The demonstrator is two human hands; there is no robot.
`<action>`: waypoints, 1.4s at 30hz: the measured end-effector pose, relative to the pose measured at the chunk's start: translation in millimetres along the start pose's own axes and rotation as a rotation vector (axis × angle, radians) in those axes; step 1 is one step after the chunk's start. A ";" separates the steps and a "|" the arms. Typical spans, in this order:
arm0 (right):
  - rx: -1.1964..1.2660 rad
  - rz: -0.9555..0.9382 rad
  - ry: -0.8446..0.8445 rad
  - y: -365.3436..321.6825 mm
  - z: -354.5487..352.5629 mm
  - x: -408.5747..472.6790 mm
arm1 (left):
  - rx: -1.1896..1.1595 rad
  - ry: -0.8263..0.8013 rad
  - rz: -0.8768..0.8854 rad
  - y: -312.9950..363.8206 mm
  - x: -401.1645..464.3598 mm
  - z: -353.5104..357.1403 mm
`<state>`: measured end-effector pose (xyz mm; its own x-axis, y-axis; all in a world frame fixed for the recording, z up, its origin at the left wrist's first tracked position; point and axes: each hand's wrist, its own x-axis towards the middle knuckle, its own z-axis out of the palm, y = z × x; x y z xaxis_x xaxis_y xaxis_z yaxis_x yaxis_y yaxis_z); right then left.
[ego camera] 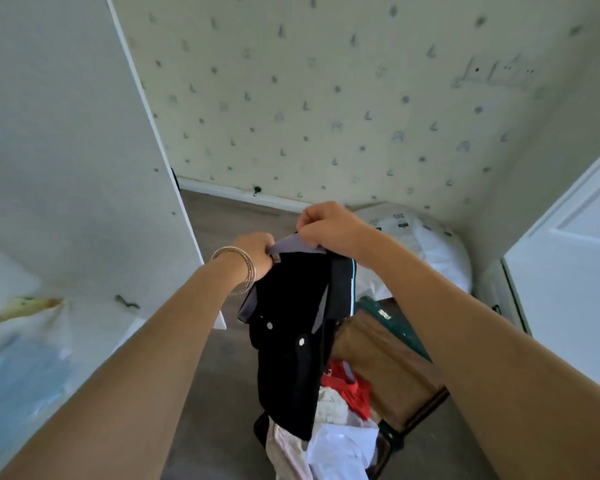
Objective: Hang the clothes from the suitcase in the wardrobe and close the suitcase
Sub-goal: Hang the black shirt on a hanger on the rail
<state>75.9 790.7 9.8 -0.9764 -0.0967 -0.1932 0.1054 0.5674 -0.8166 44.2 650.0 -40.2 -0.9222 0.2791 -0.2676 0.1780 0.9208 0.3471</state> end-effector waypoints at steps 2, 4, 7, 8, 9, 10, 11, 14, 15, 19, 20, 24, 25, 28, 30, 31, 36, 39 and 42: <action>-0.029 -0.025 0.007 -24.4 -11.4 -6.2 | -0.065 0.078 -0.014 -1.5 -15.4 -30.1; -0.058 -0.069 0.028 -46.5 -20.2 -9.7 | -0.133 0.149 -0.032 -6.0 -30.9 -54.3; -0.132 -0.159 0.047 -79.9 -28.1 -12.3 | -0.253 0.257 -0.065 -20.7 -55.0 -79.5; -0.148 -0.195 0.048 -92.0 -28.3 -11.8 | -0.283 0.286 -0.073 -25.7 -64.5 -87.2; -0.176 -0.220 0.060 -99.5 -28.0 -11.8 | -0.288 0.309 -0.069 -29.6 -69.0 -88.7; -0.192 -0.274 0.062 -122.4 -22.1 -12.8 | -0.279 0.348 -0.098 -40.3 -85.8 -101.6; -0.210 -0.301 0.076 -133.4 -17.5 -12.7 | -0.278 0.355 -0.120 -45.2 -94.5 -104.6; -0.210 -0.381 0.168 -175.3 1.2 -10.3 | -0.208 0.309 -0.246 -75.4 -121.2 -114.8; -0.192 -0.383 0.204 -183.7 2.6 -11.7 | -0.175 0.285 -0.291 -84.9 -125.9 -112.6; -0.205 -0.433 0.232 -230.5 20.4 -10.6 | -0.196 0.353 -0.466 -134.2 -153.1 -123.0; -0.221 -0.456 0.224 -238.6 27.4 -7.2 | -0.238 0.365 -0.491 -142.9 -158.8 -127.1; -0.292 -0.474 0.214 -268.9 59.3 7.6 | -0.305 0.455 -0.549 -186.2 -174.6 -151.7; -0.315 -0.466 0.209 -275.0 66.5 11.5 | -0.297 0.490 -0.545 -197.1 -177.5 -160.0; -0.343 -0.459 0.204 -303.5 96.8 24.6 | -0.272 0.564 -0.512 -237.0 -191.0 -197.9; -0.341 -0.461 0.205 -327.0 122.5 36.1 | -0.299 0.602 -0.477 -267.2 -200.0 -222.8; -0.347 -0.461 0.204 -334.2 129.0 37.5 | -0.335 0.618 -0.461 -274.9 -202.0 -231.2; -0.350 -0.491 0.115 -384.7 191.0 53.9 | -0.472 0.646 -0.411 -328.6 -219.1 -275.3; -0.333 -0.515 0.046 -413.3 232.1 63.2 | -0.437 0.680 -0.399 -357.8 -229.8 -295.0; -0.331 -0.569 -0.054 -437.3 270.6 66.6 | -0.509 0.715 -0.385 -380.4 -237.6 -304.9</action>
<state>15.8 314.9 206.9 -0.8509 -0.4917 0.1850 -0.4962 0.6363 -0.5907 90.9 150.3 165.4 -0.9076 -0.4056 0.1084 -0.1966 0.6388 0.7438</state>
